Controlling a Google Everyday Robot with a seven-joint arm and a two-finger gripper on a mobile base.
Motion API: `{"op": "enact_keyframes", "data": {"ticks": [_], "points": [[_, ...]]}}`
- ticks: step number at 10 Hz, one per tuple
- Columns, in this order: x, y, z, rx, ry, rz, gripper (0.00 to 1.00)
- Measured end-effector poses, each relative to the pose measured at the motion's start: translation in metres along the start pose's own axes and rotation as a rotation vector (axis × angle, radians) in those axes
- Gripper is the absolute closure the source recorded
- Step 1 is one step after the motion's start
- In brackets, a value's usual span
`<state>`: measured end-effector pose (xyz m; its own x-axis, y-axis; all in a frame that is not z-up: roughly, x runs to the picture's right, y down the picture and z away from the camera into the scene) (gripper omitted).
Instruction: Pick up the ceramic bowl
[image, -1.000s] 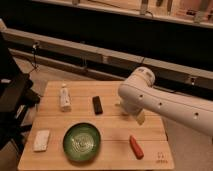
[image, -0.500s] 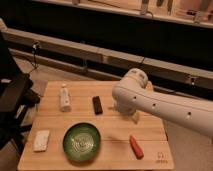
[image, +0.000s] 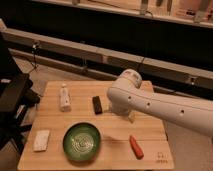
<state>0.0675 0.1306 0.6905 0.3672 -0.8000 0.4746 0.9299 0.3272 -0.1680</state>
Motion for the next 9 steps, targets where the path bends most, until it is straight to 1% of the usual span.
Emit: {"op": "enact_keyframes", "data": {"ticks": [2, 4, 7, 9], "points": [[-0.002, 0.0, 0.005, -0.001, -0.009, -0.036, 0.2], [-0.005, -0.006, 0.008, 0.003, -0.02, -0.09, 0.2], [-0.015, -0.019, 0.015, 0.004, -0.04, -0.241, 0.2], [-0.016, -0.017, 0.02, -0.005, -0.046, -0.254, 0.2]]}}
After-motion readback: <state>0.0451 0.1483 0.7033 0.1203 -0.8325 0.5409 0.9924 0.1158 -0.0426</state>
